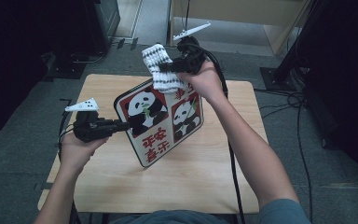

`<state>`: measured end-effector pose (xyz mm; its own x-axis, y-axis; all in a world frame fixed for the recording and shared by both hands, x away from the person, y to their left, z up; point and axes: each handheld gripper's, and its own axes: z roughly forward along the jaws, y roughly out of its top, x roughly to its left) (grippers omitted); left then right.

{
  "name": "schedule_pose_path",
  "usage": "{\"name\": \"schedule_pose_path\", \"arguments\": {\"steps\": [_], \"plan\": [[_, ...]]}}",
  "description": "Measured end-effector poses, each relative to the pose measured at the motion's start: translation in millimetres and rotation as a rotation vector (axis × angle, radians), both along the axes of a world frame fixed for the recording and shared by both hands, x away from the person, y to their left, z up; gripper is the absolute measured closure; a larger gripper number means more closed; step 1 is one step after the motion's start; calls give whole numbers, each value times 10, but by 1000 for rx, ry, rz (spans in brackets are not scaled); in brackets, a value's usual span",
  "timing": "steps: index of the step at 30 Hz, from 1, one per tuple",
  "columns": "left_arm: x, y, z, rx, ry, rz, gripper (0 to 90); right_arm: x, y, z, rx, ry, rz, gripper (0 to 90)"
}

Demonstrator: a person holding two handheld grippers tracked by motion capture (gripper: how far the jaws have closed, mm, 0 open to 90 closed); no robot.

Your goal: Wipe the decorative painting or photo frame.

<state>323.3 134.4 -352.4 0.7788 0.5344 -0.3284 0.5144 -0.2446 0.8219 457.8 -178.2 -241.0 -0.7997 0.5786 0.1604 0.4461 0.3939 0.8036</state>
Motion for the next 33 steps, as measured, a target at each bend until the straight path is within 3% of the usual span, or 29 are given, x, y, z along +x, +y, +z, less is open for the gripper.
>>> {"name": "schedule_pose_path", "arguments": {"steps": [14, 26, 33], "plan": [[4, 5, -1, 1, 1, -4, 783, 76, -112, 12, -7, 5, -32, 730], [6, 8, -3, 0, 3, -3, 784, 181, -282, 4, 21, 38, -61, 739], [7, 11, -4, 0, 3, -4, 784, 211, -332, 28, 2, 32, -75, 753]]}}
